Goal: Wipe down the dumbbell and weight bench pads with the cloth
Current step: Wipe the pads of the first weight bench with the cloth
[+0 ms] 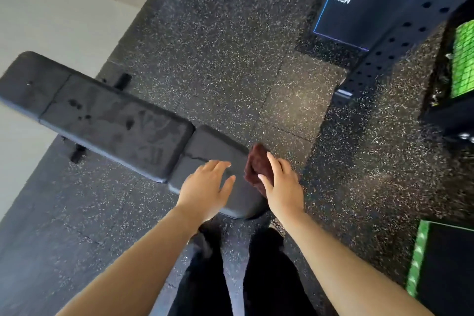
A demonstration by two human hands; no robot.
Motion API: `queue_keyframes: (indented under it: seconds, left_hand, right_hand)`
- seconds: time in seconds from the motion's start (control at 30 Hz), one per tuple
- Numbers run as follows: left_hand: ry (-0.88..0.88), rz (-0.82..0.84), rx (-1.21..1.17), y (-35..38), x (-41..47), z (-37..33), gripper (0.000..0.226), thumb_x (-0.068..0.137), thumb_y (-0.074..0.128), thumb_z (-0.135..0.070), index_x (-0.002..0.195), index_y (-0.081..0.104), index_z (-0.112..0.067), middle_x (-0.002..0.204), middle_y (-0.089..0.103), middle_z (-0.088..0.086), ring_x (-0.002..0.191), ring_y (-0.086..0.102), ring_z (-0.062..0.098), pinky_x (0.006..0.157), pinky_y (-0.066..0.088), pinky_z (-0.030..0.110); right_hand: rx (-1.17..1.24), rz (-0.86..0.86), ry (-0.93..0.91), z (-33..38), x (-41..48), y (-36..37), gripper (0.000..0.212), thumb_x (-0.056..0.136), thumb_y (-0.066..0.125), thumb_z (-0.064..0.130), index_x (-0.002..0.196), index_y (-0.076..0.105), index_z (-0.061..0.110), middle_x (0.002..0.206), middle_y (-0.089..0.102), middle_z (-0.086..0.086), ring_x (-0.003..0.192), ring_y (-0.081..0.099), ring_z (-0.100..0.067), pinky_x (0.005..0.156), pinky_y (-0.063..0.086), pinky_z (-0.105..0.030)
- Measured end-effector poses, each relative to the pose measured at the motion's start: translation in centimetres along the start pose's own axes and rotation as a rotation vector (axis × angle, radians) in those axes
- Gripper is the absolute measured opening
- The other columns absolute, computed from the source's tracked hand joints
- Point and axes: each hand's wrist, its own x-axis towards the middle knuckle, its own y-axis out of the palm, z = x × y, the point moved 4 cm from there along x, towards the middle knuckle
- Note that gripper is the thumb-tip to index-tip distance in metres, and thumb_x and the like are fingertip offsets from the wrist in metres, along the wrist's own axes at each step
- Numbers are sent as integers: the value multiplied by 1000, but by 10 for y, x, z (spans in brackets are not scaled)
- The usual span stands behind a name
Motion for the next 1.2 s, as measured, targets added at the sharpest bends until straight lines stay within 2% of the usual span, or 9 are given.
queue_keyframes:
  seconds: [0.17, 0.27, 0.37, 0.47, 0.53, 0.63, 0.8, 1.0, 1.2]
  left_hand:
    - [151, 68, 30, 40, 64, 20, 42, 96, 38, -40, 134, 44, -23, 136, 46, -4, 121, 46, 20, 93, 42, 36]
    - [271, 112, 57, 62, 92, 35, 44, 95, 40, -37, 136, 42, -20, 142, 41, -2, 127, 40, 20, 100, 39, 38]
    - [346, 166, 131, 81, 113, 53, 52, 95, 40, -37, 144, 31, -21, 152, 26, -1, 139, 23, 18, 108, 32, 39]
    - [375, 203, 174, 96, 128, 69, 59, 96, 37, -38, 149, 17, -23, 158, 10, -1, 144, 10, 18, 110, 31, 41]
    - [385, 209, 179, 103, 135, 77, 60, 97, 35, -39, 150, 12, -24, 158, 6, -1, 144, 6, 18, 110, 31, 41]
    - [385, 207, 181, 113, 141, 81, 60, 97, 33, -40, 150, 9, -25, 159, 4, -1, 145, 2, 19, 109, 31, 40]
    - [385, 159, 208, 124, 137, 82, 64, 96, 30, -45, 150, 2, -25, 159, 0, 1, 145, -1, 22, 110, 26, 41]
    - [380, 118, 177, 129, 138, 85, 62, 95, 33, -44, 150, 9, -26, 159, 5, 0, 145, 3, 21, 109, 25, 44]
    - [421, 131, 170, 127, 140, 93, 62, 95, 37, -42, 149, 12, -26, 159, 7, -1, 144, 6, 21, 107, 27, 46]
  right_hand:
    - [-56, -30, 153, -15, 19, 47, 59, 94, 43, 51, 146, 21, 37, 146, 32, 0, 127, 37, -24, 92, 45, -42]
    - [-101, -100, 259, -14, 9, 68, 61, 92, 37, 57, 146, 15, 41, 149, 29, 2, 130, 33, -24, 90, 44, -49]
    - [-178, -178, 341, 0, -10, 88, 65, 89, 37, 61, 147, 13, 42, 149, 31, 0, 131, 34, -25, 88, 42, -55]
    - [-135, -179, 439, -2, 2, 95, 67, 88, 33, 66, 146, 7, 45, 152, 21, 3, 134, 25, -25, 98, 35, -57]
    - [-51, -181, 471, -7, 24, 90, 67, 88, 33, 67, 145, 7, 45, 152, 19, 4, 133, 25, -25, 100, 37, -53]
    - [-50, -188, 424, -8, 34, 87, 64, 90, 34, 63, 145, 7, 46, 153, 17, 6, 133, 26, -25, 99, 37, -52]
    - [-93, -245, 434, 1, 2, 99, 59, 92, 39, 57, 145, 15, 46, 154, 21, 5, 135, 25, -26, 97, 36, -53]
    - [-65, -224, 532, -4, 51, 88, 59, 92, 28, 63, 145, 15, 43, 150, 25, 4, 126, 35, -28, 93, 36, -53]
    - [-219, -277, 544, 18, 18, 103, 63, 91, 36, 59, 146, 10, 42, 152, 24, 1, 132, 30, -26, 89, 36, -52]
